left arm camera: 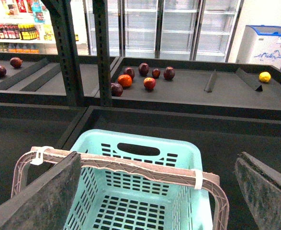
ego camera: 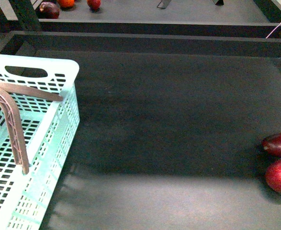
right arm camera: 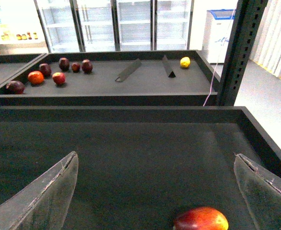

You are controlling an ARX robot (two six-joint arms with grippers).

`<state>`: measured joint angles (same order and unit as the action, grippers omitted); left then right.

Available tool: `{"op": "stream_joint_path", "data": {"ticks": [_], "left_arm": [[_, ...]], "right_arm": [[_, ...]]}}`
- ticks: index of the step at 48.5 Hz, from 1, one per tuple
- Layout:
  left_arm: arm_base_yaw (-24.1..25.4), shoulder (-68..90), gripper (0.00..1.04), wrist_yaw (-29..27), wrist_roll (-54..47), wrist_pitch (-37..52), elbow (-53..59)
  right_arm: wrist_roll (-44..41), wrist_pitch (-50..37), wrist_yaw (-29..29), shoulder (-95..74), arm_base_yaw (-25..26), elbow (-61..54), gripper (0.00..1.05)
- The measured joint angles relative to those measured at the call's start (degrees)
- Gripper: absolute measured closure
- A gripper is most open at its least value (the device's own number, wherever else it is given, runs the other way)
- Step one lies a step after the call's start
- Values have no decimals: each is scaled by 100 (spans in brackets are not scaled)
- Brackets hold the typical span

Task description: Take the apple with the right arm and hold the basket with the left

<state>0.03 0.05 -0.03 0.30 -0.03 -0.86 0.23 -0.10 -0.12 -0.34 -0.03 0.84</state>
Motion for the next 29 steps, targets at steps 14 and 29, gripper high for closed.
{"op": "stream_joint_path", "data": {"ticks": [14, 29], "left_arm": [[0, 0, 7, 0, 0, 0, 0], [667, 984, 7, 1801, 824, -1565, -667]], "right_arm": [[0, 0, 0, 0, 0, 0, 9], [0, 0, 0, 0, 0, 0, 9]]}}
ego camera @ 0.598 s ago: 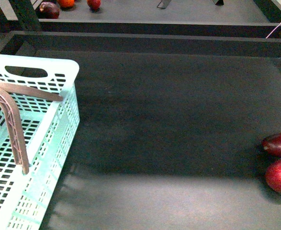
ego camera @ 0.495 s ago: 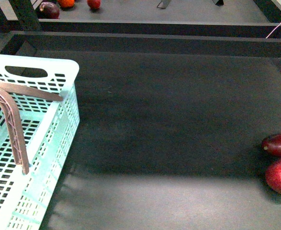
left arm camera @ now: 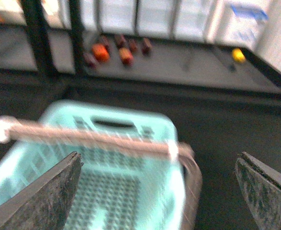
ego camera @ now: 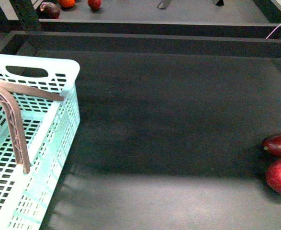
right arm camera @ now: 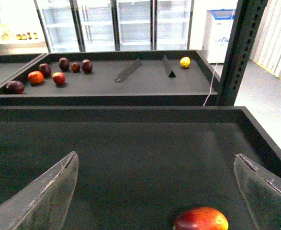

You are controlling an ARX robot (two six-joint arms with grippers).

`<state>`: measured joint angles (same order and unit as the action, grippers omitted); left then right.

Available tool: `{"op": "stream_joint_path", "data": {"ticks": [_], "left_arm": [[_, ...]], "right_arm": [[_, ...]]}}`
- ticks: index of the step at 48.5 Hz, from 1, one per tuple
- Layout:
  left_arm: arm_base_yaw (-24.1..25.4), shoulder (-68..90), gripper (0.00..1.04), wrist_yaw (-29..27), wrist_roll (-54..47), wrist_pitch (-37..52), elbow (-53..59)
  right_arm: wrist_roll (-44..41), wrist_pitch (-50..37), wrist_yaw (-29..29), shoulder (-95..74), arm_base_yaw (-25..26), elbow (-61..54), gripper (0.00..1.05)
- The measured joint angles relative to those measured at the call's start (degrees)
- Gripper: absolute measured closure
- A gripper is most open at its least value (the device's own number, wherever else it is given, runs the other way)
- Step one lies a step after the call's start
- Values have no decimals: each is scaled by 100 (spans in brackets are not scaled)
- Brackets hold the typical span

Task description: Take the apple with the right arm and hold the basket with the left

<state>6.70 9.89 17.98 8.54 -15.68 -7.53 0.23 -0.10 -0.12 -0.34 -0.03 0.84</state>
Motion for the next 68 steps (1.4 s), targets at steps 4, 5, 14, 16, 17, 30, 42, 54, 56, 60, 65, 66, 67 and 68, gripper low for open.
{"op": "stream_joint_path", "data": {"ticks": [4, 5, 14, 16, 17, 30, 42, 54, 56, 60, 65, 66, 67, 68], "left_arm": [[595, 778, 7, 1008, 785, -575, -323], [734, 909, 7, 1207, 907, -577, -372], [1864, 2107, 7, 2096, 2131, -125, -752], [2022, 2520, 7, 2072, 2382, 125, -785], [2050, 2684, 7, 2037, 2507, 238, -787], [1582, 4918, 7, 1252, 3945, 2065, -1056], [796, 6623, 7, 376, 5077, 3136, -1727], [542, 7538, 7, -101, 5292, 3436, -2177], [535, 7641, 7, -155, 5307, 3456, -2232], [529, 7840, 7, -219, 5375, 3486, -2339], [516, 8004, 7, -302, 5455, 3488, -2402], [514, 8013, 7, -302, 5460, 3488, -2404], [509, 8021, 7, -304, 5471, 3488, -2409], [503, 8030, 7, -306, 5486, 3488, -2413]], "right_arm": [[0, 0, 13, 2, 0, 0, 9], [-2, 2, 15, 2, 0, 0, 9], [0, 2, 11, 2, 0, 0, 9], [0, 2, 13, 2, 0, 0, 9], [0, 2, 13, 2, 0, 0, 9], [0, 2, 13, 2, 0, 0, 9], [0, 2, 13, 2, 0, 0, 9], [0, 2, 13, 2, 0, 0, 9], [-2, 2, 13, 2, 0, 0, 9], [0, 2, 13, 2, 0, 0, 9], [-2, 2, 13, 2, 0, 0, 9], [-2, 2, 13, 2, 0, 0, 9], [0, 2, 13, 2, 0, 0, 9], [0, 2, 13, 2, 0, 0, 9]]}}
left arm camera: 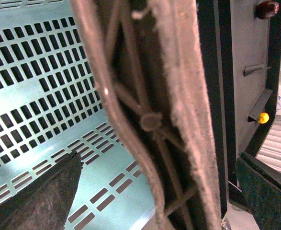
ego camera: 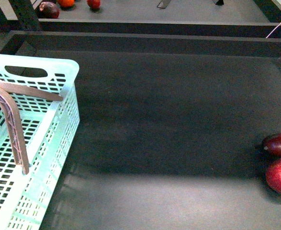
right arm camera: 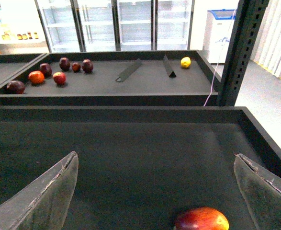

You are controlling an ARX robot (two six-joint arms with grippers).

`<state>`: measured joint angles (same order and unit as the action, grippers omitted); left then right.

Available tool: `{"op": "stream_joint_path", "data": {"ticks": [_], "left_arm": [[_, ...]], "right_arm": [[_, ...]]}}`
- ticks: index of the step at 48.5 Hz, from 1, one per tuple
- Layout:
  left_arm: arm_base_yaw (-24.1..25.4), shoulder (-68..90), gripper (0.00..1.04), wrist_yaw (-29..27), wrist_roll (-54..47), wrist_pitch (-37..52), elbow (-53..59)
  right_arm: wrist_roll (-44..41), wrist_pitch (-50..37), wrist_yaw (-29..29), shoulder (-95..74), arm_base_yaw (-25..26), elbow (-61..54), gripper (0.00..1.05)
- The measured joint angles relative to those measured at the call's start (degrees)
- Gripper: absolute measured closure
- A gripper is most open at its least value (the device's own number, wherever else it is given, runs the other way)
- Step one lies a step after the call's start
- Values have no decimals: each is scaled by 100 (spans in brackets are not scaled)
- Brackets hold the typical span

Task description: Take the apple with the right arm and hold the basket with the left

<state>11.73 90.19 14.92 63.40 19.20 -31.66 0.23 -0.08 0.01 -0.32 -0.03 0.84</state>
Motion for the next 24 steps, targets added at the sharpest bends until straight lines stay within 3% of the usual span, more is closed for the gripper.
{"op": "stream_joint_path", "data": {"ticks": [19, 24], "left_arm": [[-92, 205, 72, -140, 103, -46, -160], [-162, 258, 96, -138, 424, -94, -295]], "right_arm": [[-2, 0, 0, 0, 0, 0, 9], [-2, 0, 0, 0, 0, 0, 9]]}}
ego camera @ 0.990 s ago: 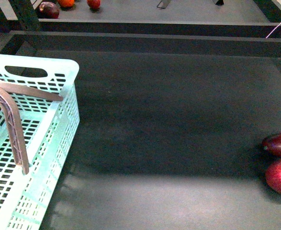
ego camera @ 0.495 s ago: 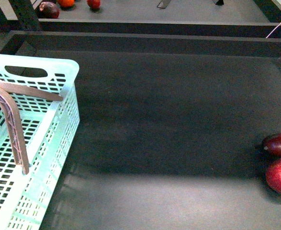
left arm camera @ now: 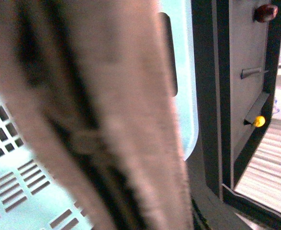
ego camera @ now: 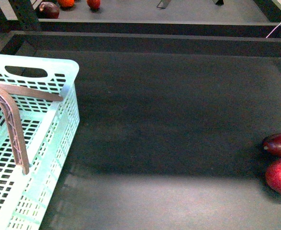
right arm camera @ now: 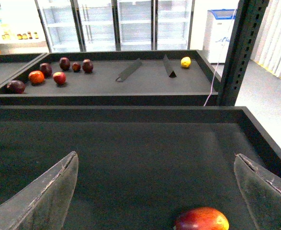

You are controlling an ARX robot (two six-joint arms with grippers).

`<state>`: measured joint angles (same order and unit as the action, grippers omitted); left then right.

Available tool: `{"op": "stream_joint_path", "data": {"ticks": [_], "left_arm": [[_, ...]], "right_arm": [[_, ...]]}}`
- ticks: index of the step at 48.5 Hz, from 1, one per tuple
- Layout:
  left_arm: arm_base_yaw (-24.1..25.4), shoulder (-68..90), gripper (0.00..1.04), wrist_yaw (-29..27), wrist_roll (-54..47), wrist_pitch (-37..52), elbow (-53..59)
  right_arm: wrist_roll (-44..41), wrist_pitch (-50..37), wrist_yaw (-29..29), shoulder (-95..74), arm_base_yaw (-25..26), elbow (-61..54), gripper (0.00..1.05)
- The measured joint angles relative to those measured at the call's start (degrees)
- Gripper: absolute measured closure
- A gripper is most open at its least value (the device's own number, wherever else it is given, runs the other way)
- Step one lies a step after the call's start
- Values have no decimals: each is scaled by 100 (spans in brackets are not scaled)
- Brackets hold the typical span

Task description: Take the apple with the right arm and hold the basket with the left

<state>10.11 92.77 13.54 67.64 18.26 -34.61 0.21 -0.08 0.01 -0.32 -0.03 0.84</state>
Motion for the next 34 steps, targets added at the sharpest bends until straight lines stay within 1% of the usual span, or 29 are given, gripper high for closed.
{"op": "stream_joint_path", "data": {"ticks": [2, 11, 16, 24, 34], "left_arm": [[-17, -7, 99, 37, 116, -11, -26], [-164, -223, 99, 35, 2, -269, -42], [-424, -584, 99, 129, -205, -588, -44], [-999, -1099, 99, 256, -210, -817, -195], [-2022, -1309, 99, 264, -162, -881, -660]], "right_arm": [[0, 0, 0, 0, 0, 0, 9], [0, 0, 0, 0, 0, 0, 9], [0, 0, 0, 0, 0, 0, 9], [0, 0, 0, 0, 0, 0, 9], [0, 0, 0, 0, 0, 0, 9]]}}
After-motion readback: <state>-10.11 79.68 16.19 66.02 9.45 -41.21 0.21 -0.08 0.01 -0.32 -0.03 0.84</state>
